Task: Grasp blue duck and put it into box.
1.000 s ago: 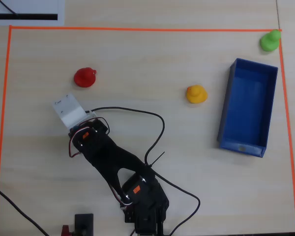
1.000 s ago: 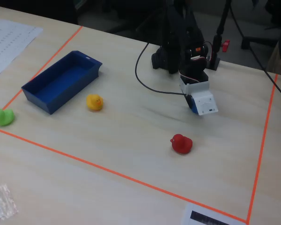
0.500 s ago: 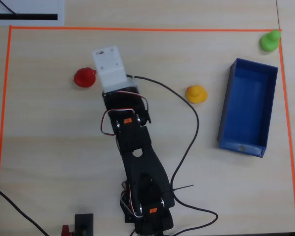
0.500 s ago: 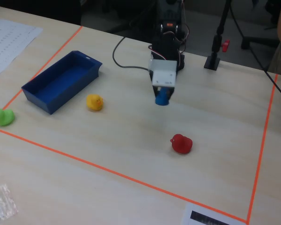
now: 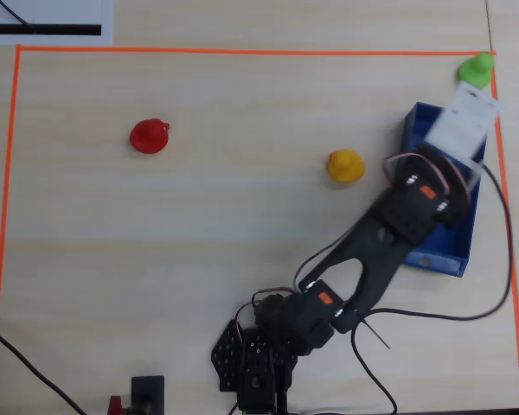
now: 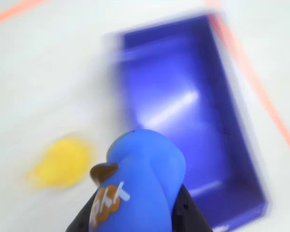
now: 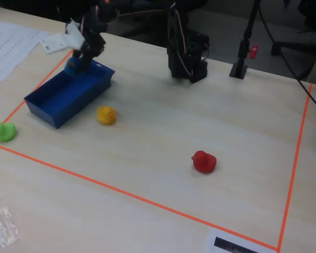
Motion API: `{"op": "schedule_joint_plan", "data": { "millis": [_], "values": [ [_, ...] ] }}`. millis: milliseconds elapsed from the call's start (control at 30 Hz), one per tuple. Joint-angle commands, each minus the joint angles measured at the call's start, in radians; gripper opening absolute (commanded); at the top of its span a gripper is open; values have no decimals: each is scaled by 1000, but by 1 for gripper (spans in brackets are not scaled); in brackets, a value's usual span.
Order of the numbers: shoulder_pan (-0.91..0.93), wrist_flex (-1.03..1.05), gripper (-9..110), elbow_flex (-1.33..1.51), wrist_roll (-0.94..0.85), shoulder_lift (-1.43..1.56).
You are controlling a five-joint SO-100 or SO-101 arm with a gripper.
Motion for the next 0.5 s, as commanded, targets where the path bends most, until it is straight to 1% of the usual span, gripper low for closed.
{"op": "schedule_joint_plan", "data": {
  "millis": [0,367,467],
  "values": [
    [109,-20,0,-198,-6,-107],
    [97,-91,0,-123,-11,-169],
    [91,-172,0,-60,-25,-175]
  ]
}}
